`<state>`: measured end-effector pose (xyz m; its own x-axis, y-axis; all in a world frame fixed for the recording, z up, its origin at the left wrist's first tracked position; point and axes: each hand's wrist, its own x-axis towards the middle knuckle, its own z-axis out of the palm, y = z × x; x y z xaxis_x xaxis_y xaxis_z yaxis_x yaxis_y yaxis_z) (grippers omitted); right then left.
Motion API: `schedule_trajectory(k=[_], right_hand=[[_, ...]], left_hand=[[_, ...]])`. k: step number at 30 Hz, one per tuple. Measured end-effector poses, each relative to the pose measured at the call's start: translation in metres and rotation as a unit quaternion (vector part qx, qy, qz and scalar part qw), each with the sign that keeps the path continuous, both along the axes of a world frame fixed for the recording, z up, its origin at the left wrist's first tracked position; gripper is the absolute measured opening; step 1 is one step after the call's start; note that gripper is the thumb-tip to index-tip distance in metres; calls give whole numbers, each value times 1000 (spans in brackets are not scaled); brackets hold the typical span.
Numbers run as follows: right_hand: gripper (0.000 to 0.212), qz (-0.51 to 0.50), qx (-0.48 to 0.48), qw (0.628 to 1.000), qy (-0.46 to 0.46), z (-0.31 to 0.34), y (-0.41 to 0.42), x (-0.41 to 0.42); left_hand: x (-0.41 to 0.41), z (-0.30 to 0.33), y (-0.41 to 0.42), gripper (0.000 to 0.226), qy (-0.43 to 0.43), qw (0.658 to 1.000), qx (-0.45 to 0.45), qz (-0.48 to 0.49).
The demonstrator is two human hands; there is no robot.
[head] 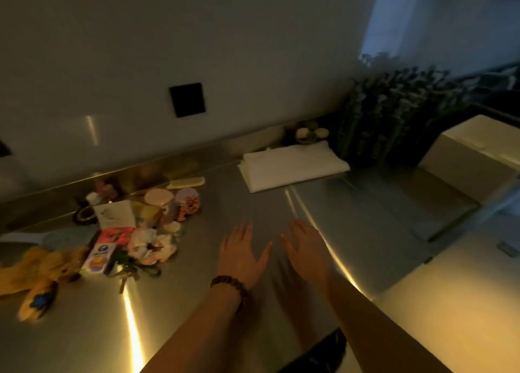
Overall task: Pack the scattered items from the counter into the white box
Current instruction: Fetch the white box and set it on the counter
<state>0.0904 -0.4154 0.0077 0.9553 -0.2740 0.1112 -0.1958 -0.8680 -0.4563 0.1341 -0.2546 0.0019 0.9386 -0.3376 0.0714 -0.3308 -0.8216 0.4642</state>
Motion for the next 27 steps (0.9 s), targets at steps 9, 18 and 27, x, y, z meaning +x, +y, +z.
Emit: schedule_trajectory(k=[9, 18, 27], right_hand=[[49, -102, 40, 994, -13, 19, -174, -84], [52, -81, 68, 994, -29, 22, -358, -148], [55, -93, 20, 994, -48, 42, -517, -154]], left_hand=[[-53, 15, -182, 86, 21, 995, -22, -96], [-123, 29, -379, 75, 42, 993, -55, -99], [-123, 60, -517, 74, 11, 993, -90, -73]])
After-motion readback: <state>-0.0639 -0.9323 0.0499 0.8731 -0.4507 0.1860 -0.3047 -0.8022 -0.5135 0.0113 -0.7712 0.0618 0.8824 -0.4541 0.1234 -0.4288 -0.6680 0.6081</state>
